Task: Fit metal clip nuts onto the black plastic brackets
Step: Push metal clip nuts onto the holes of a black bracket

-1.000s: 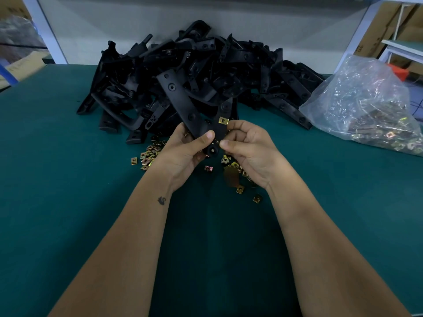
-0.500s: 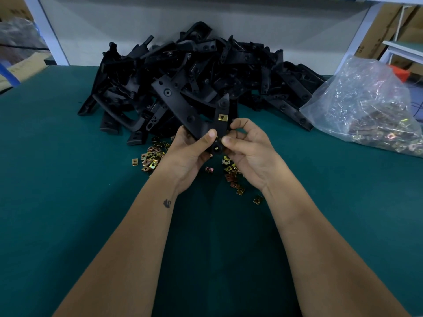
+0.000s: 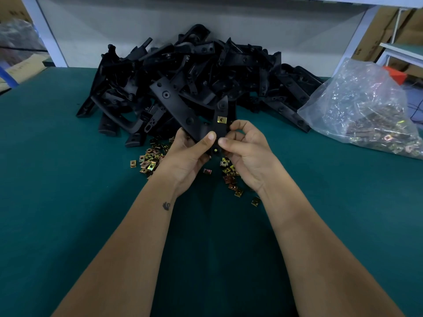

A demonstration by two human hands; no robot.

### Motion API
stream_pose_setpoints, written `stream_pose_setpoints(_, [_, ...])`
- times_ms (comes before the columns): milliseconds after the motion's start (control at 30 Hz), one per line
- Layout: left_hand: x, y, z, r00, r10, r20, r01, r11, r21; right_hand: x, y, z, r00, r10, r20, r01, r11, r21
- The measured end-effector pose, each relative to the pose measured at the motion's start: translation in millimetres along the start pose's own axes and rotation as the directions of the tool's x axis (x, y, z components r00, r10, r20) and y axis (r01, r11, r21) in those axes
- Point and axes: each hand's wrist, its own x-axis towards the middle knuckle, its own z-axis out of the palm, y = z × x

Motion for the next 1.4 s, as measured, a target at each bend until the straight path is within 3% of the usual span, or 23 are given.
stream_pose_setpoints(333, [1.2,3.2,-3.2,0.999,-0.020,-0.039,0.016,0.994,-0.111,-1.5,4.3,12.0,0.996,0.015,-0.093,-0.017,1.000,-0.022])
stream_pose_setpoints(467, [2.5,2.6,-5.2,0.996,-0.051,-0.071,0.033,0.969,-0.243,-2.3,7.0,18.4,0.982,-0.087,-0.168,0.058,0.983,-0.173])
stream_pose_setpoints(633, [3.2,1.7,-3.9,0.994,-0.059,-0.088,0.026,0.942,-0.335,-6.6,12.0,21.0,0.945,-0.309,-0.108,0.196,0.799,-0.568])
stream_pose_setpoints(833, [3.5,0.1,-2.4,0.995,-0.066,-0.070,0.043,0.954,-0.296,-9.0,15.8,21.0,0.898,-0.434,-0.070,0.196,0.538,-0.820])
stream_pose_setpoints(1033, [5.5,-2.8,-0.1,0.995,-0.079,-0.055,0.061,0.960,-0.272,-9.5,13.7,20.1,0.851,-0.523,-0.039,0.217,0.418,-0.882])
stream_pose_setpoints(1400, [6.5,-3.5,1.0,0.996,-0.072,-0.049,0.057,0.965,-0.256,-9.0,12.4,20.4,0.839,-0.543,0.023,0.260,0.363,-0.895])
